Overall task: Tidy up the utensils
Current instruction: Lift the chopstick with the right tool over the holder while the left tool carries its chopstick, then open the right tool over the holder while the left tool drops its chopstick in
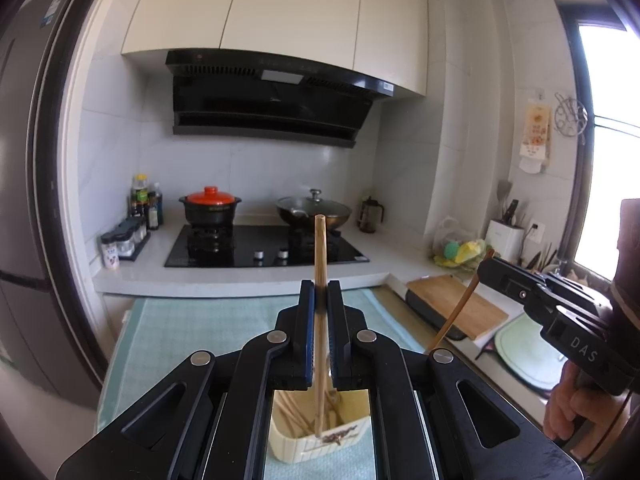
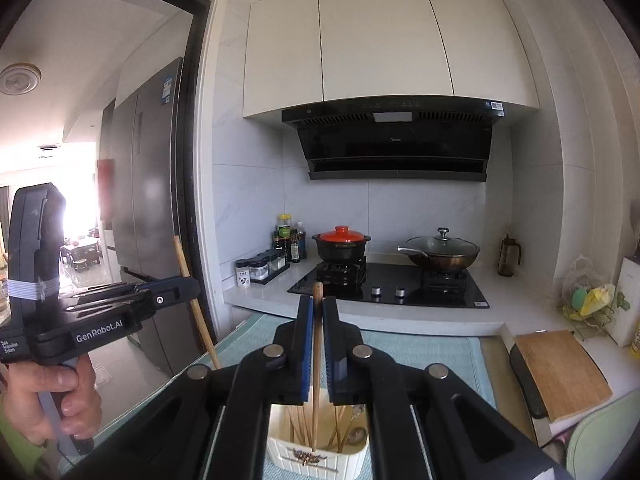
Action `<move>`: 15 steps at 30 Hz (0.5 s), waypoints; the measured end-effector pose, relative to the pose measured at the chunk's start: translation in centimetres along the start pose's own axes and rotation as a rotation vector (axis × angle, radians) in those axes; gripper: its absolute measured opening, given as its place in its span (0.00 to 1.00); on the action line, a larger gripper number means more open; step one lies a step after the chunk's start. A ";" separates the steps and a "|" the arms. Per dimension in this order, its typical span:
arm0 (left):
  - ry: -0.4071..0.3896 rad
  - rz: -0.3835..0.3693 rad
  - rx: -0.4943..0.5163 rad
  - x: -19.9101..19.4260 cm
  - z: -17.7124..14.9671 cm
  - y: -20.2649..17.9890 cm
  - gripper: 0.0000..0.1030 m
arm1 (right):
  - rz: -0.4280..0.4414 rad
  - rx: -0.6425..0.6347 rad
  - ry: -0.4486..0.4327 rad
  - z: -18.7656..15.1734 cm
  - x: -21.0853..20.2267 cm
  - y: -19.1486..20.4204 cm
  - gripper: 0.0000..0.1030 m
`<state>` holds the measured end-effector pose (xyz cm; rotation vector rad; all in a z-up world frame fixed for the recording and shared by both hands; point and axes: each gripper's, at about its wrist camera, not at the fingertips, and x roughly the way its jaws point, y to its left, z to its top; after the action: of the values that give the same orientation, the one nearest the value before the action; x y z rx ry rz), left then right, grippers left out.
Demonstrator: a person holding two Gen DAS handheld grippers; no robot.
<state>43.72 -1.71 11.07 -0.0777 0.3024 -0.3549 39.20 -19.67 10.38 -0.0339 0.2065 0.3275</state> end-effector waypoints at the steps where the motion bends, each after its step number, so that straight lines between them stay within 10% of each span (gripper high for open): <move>1: 0.005 0.002 -0.005 1.1 0.1 0.2 0.04 | -0.006 -0.005 0.002 0.2 0.9 -0.1 0.05; 15: 0.284 0.038 -0.111 16.2 -8.3 3.7 0.05 | 0.042 0.105 0.328 -8.9 16.7 -3.7 0.05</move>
<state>56.84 -4.18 -1.80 -0.1312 0.6041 -0.3115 54.10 -18.47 -1.81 0.0212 0.5495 0.3519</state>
